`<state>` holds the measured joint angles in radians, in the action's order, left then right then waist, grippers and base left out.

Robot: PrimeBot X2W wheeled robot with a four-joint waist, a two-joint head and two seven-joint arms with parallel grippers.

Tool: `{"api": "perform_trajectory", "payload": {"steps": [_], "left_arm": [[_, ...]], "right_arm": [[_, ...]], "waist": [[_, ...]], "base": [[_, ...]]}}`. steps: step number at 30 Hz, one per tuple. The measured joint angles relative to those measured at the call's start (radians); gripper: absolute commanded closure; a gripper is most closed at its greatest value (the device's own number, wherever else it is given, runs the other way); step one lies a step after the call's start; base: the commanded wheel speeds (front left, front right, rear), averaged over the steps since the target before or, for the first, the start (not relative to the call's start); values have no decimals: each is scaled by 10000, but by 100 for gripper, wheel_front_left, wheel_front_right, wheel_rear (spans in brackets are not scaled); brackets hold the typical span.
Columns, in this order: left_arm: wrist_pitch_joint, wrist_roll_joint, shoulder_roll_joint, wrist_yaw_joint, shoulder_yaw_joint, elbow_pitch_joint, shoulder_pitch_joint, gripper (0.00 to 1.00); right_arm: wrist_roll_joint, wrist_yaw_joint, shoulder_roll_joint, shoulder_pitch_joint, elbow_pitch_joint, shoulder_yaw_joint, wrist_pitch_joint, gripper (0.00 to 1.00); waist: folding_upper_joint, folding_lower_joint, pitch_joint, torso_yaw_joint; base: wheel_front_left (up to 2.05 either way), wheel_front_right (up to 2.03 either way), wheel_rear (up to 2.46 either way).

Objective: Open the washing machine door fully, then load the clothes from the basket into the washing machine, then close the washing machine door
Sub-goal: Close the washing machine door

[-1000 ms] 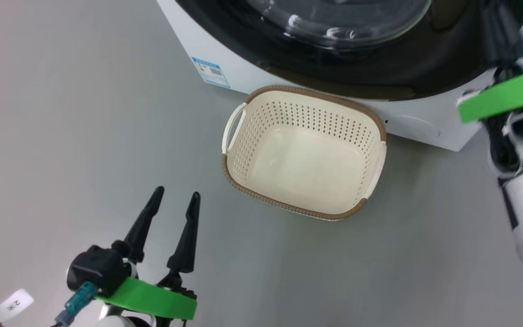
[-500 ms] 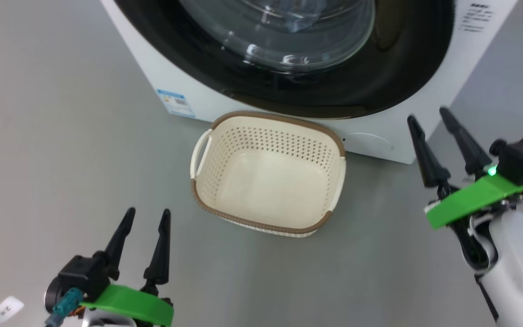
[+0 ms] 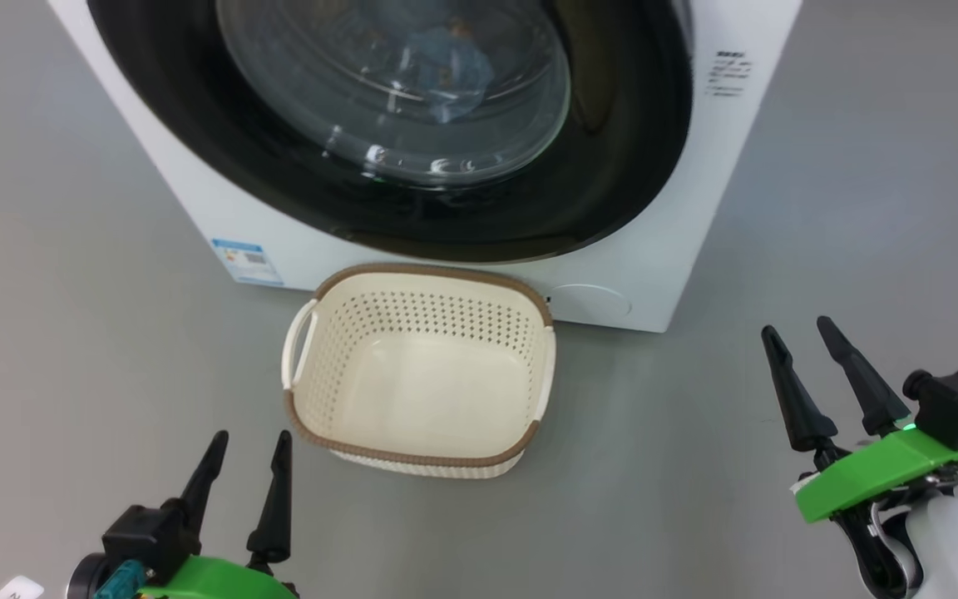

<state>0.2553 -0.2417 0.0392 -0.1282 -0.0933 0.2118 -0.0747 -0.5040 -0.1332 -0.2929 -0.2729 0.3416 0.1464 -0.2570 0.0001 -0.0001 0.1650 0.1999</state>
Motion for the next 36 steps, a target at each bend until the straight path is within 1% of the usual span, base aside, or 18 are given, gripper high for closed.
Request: {"api": "perform_trajectory", "payload": {"steps": [14,23,36], "left_arm": [[0,-13,161,0,357,159,596,0],[0,-13,276,0,596,159,835,0],[0,-15,349,0,732,159,1015,0]], "right_arm": [[192,0,121,1289,-150,-573,0,0],[192,0,205,1822,-236,-930,2,0],[199,0,259,2375,-355,-1262,2,0]], "waist": [[0,0,-720,-933],[-1,0,-1016,-1452],[0,0,-1309,-1927]], "base": [[0,0,0],[0,0,0],[0,0,0]]}}
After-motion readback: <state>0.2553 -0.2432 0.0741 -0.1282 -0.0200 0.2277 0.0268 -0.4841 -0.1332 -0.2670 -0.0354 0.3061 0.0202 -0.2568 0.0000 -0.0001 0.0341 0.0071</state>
